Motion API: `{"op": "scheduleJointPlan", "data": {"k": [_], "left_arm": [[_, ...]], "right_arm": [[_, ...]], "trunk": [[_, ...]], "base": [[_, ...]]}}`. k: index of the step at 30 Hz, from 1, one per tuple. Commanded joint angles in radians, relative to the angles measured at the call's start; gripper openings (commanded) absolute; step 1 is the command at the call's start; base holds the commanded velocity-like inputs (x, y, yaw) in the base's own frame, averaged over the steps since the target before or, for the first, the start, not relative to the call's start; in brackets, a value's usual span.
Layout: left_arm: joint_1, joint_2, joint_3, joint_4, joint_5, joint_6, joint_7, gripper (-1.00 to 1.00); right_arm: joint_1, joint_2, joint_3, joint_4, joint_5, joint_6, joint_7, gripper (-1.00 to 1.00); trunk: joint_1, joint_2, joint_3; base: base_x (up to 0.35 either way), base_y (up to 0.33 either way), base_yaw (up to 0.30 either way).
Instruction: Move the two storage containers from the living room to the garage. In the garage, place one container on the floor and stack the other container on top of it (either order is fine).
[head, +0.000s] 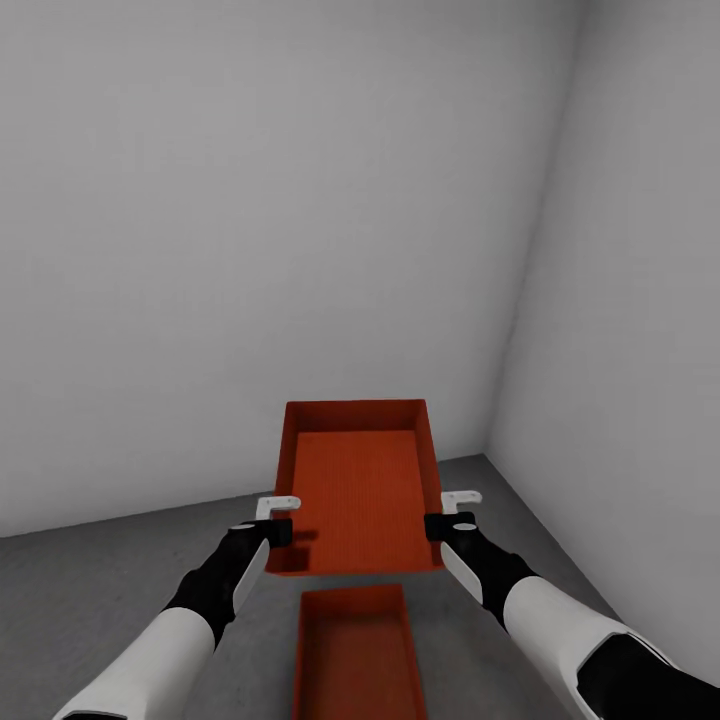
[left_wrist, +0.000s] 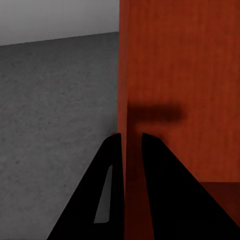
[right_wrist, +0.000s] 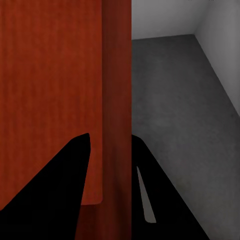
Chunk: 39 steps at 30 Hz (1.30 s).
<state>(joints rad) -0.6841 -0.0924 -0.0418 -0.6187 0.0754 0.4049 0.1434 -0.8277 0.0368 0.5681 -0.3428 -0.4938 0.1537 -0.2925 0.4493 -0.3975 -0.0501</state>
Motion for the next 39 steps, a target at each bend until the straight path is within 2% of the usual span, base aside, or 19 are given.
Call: {"op": "scheduleJointPlan", "data": {"k": [1,17,28,39], "left_arm": [[-0.002,0.002,-0.003,-0.012,0.026,0.003,0.009,-1.00],[-0.002,0.002,-0.001,-0.012,0.026,0.006,0.008,-1.00],[-0.002,0.002,-0.003,-0.012,0.026,0.006,0.008,-1.00],[-0.002,0.002,-0.002,-0.013,0.026,0.006,0.008,-1.00]], "right_arm": [[-0.001,-0.022,0.025,0.062,-0.020,0.004,-0.007,-1.00],[-0.001,-0.025,0.024,0.062,-0.020,0.004,-0.006,-1.00],[-0.001,-0.025,0.024,0.062,-0.020,0.004,-0.005,-1.00],[-0.001,-0.024,0.025,0.062,-0.020,0.004,-0.005,-1.00]], "trunk": [[0.001,-0.003,-0.002],[0.001,-0.003,-0.002],[0.001,-0.003,-0.002],[0.001,-0.003,-0.002]], "base": [[0.000,0.000,0.000],[0.000,-0.002,0.038],[0.000,-0.124,0.000],[0.000,-0.011,0.000]]}}
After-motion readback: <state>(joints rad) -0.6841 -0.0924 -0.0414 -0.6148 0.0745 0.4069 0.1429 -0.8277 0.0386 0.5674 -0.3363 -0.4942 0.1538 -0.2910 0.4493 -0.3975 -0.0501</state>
